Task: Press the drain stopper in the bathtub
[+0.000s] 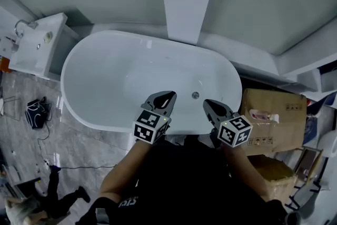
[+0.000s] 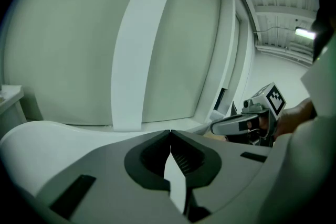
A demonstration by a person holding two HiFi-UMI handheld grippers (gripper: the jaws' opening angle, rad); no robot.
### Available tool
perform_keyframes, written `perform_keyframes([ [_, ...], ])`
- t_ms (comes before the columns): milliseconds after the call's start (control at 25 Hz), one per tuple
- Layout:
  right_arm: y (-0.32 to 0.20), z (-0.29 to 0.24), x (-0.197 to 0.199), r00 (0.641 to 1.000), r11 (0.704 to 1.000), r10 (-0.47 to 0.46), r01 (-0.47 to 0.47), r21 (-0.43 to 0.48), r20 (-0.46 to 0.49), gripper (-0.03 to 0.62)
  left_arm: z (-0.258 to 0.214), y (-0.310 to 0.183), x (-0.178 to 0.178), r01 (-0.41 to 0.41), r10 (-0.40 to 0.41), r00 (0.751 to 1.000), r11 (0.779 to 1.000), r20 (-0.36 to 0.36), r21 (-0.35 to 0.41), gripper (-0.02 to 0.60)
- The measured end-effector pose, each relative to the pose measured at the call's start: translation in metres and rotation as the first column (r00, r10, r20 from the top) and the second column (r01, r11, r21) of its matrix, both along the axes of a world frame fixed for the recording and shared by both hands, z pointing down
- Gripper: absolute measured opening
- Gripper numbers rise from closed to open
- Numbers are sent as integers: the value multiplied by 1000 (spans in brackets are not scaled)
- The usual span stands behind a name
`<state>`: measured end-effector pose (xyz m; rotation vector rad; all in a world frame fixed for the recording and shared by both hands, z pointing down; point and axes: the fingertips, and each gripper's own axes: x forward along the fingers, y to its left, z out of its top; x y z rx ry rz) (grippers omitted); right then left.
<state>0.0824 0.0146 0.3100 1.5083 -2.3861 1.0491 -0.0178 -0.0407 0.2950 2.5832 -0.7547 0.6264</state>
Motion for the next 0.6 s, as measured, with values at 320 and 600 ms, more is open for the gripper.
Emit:
perform_keyframes([
  [320,8,36,62,998,996,-65,65,-61,3,14,11,1,71,27,-26,999,999,29,-27,17],
  [600,-5,59,63,998,993,-68,67,-98,-7,14,32,2,72,-7,9,999,999,54,-43,17],
])
